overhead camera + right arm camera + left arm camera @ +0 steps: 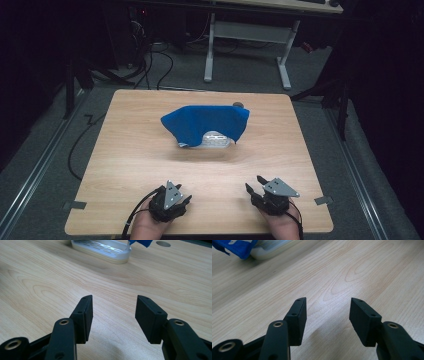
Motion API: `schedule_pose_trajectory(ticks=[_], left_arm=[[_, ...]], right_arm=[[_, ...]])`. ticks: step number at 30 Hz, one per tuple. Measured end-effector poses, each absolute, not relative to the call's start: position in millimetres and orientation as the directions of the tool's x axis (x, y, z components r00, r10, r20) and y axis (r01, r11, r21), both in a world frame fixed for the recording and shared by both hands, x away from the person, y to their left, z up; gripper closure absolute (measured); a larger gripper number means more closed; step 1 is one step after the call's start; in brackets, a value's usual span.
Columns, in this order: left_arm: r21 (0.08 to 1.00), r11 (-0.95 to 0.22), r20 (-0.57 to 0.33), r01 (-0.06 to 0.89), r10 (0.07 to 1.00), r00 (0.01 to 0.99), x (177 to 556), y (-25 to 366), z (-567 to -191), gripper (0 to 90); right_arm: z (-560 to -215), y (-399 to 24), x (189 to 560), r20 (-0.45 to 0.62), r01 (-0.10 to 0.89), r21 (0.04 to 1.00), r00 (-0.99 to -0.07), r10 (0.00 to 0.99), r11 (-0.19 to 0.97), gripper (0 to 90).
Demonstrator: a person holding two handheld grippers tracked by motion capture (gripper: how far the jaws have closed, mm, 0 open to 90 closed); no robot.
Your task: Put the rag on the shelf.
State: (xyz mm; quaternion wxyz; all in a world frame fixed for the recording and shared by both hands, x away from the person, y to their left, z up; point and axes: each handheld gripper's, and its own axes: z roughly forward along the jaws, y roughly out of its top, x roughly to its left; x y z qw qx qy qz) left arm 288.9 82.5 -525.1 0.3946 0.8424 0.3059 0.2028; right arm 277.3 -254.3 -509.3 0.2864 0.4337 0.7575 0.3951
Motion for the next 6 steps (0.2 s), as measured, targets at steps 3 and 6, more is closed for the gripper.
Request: schedule_pose_trajectory(ticks=[3, 6], left_arm=[[0.785, -0.500, 0.098, 0.365, 0.682, 0.725, 290.1, 85.0, -526.4, 48.4], [0.788, -0.486, 0.085, 0.379, 0.695, 0.713, 292.8, 88.6, -526.4, 48.1]], right_arm=[[-510.9, -252.9, 277.8, -0.099, 0.432, 0.843, -0.461, 0.882, 0.320, 48.7], [-511.7, -253.4, 278.9, -0.088, 0.439, 0.843, -0.459, 0.884, 0.312, 48.7]])
